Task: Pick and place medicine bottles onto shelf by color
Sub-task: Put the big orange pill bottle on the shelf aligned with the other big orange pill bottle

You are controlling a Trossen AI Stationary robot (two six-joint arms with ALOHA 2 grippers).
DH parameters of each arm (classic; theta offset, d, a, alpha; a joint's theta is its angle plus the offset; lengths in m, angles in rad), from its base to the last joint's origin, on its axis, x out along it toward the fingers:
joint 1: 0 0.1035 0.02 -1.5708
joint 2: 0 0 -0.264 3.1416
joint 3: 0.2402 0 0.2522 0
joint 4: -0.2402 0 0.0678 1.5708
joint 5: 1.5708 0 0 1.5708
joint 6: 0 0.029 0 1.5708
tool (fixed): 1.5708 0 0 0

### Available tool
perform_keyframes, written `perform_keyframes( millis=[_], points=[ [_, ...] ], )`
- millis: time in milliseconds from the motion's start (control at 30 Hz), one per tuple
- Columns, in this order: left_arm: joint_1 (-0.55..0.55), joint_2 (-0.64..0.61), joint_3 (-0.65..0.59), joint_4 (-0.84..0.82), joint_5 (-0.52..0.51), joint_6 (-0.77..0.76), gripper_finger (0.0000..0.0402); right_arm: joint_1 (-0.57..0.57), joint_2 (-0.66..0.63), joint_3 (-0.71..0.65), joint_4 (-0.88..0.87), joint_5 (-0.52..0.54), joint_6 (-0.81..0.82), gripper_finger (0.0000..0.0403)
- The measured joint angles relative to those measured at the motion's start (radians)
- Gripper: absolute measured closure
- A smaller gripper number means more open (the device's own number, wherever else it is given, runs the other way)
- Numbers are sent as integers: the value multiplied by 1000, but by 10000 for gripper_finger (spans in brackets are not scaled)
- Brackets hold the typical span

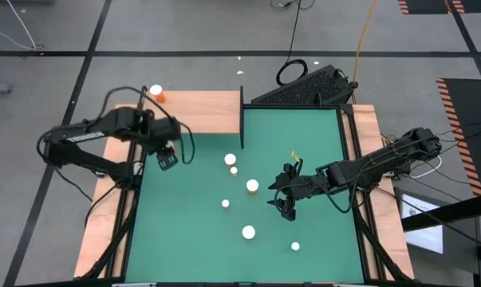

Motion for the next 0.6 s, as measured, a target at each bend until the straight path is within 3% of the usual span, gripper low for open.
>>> perform_keyframes(
  millis=[167, 600],
  points=[
    [120, 0, 61, -28, -36, 55, 190, 0, 0, 0, 0, 0, 0, 163],
    [456, 74, 64, -24, -70, 231, 189, 0, 0, 0, 0, 0, -3, 163]
  ],
)
